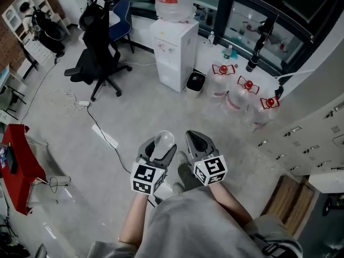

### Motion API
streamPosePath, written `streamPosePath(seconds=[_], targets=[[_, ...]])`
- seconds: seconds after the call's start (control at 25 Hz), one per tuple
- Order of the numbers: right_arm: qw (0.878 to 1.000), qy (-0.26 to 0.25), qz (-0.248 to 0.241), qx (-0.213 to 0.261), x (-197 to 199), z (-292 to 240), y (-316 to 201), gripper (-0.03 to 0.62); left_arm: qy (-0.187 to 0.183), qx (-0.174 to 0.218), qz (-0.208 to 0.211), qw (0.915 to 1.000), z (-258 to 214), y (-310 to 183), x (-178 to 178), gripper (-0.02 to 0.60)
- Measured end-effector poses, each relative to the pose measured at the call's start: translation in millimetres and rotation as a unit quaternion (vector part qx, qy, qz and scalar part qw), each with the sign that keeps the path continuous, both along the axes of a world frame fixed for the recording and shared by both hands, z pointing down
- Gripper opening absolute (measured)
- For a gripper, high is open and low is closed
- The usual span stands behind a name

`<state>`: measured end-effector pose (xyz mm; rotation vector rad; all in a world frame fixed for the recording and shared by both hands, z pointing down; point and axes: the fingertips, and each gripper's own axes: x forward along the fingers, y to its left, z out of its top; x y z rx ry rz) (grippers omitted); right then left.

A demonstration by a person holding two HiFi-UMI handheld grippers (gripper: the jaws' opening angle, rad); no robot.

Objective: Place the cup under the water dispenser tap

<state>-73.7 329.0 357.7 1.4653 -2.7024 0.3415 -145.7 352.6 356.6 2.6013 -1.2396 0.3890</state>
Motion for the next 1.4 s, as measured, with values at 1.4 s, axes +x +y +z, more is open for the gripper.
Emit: streamPosePath(seconds=[1.4], targets=[[0.997,-0.066,0.037,-0.035,14,14,-302,0.011,-0.026,-0.019,0.022,0.9993,1,-308,3,0.259]])
